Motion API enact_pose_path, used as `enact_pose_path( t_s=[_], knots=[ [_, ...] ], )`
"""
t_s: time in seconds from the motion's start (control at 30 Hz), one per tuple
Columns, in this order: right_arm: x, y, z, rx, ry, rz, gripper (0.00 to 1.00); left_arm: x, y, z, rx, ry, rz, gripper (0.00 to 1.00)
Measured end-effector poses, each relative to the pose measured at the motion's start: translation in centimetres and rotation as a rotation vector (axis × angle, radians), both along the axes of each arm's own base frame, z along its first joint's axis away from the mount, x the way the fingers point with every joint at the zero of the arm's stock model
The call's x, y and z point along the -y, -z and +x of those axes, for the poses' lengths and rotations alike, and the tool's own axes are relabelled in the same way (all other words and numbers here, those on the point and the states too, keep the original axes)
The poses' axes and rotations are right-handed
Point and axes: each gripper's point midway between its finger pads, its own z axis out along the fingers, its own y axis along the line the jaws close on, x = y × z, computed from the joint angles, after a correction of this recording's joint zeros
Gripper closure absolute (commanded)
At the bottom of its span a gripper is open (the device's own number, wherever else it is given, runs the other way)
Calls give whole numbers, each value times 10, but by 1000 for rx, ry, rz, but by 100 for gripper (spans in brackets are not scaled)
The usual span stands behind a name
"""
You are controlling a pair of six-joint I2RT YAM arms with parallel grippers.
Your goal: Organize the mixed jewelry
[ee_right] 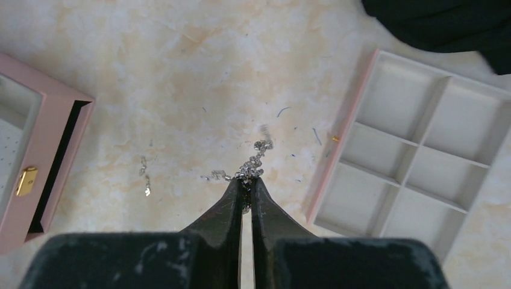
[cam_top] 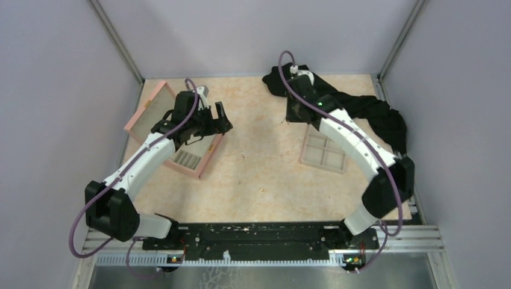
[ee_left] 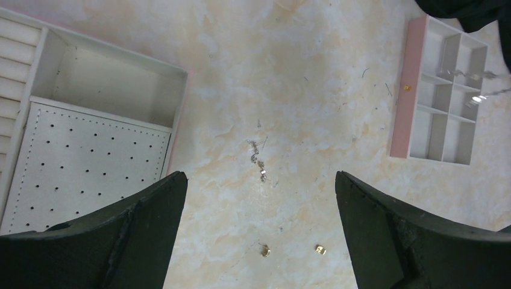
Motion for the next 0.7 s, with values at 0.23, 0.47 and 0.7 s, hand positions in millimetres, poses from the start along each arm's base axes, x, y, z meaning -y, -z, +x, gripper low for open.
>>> enact_pose_path(
  t_s=[0.23, 0.47, 0.7],
  knots=[
    [43, -61, -18, 153, 19, 5, 100, 0, -5, 9, 20, -48, -18, 1],
    [98, -35, -28, 90, 111, 9, 100, -2, -6, 15, 68, -81, -23, 1],
    [121, -14, -29, 25, 172, 34, 100, -1, -14, 18, 111, -96, -18, 1]
  ],
)
